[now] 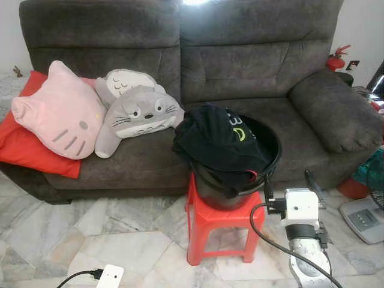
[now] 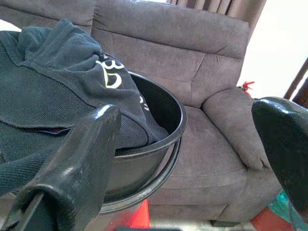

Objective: Hang hanger

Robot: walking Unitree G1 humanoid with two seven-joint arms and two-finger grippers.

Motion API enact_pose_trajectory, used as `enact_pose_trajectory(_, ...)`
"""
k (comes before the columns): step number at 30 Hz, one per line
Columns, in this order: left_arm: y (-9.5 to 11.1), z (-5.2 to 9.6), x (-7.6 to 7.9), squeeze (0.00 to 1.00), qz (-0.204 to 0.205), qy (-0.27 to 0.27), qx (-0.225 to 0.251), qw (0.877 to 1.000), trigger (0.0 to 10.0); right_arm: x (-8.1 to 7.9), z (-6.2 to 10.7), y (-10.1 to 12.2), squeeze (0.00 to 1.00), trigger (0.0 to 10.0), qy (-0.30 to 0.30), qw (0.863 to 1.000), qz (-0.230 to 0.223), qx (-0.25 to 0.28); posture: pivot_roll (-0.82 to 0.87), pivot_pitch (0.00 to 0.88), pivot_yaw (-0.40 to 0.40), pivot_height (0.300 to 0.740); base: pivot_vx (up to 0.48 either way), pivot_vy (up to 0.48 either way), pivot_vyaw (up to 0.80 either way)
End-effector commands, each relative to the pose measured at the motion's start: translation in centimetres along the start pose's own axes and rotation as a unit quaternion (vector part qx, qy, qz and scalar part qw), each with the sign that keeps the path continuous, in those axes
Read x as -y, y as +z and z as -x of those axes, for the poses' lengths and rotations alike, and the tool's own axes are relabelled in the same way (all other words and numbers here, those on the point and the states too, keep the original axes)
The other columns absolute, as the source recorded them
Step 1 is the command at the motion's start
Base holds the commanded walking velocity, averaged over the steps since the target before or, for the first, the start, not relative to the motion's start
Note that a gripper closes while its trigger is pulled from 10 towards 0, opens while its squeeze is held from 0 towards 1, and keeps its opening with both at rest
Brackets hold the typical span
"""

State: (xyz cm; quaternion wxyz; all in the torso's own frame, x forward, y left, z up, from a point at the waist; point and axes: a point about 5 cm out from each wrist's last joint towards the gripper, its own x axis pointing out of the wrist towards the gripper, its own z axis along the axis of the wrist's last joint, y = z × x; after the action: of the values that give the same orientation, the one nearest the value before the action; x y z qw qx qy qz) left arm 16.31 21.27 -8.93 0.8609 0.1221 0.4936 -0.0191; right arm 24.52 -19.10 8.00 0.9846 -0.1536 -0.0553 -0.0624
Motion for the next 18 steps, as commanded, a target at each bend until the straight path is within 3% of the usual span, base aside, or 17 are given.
enact_pose_trajectory(1,-0.62,0.1,-0.17,0.0,-0.005,0.0,-0.011,1.0,10.0,-0.04,0.03,0.31,0.0,10.0,0.003,1.0,-0.004,0.0,-0.16,0.0,0.01,0.727,0.247,0.0,0.0)
enact_pose_trajectory(18,-0.35,0.05,-0.11,0.0,-0.001,-0.001,-0.007,1.0,10.0,0.26,-0.26,0.67,0.0,10.0,0.003,1.0,-0.007,-0.003,-0.16,0.0,0.001,0.727,0.26,0.0,0.0)
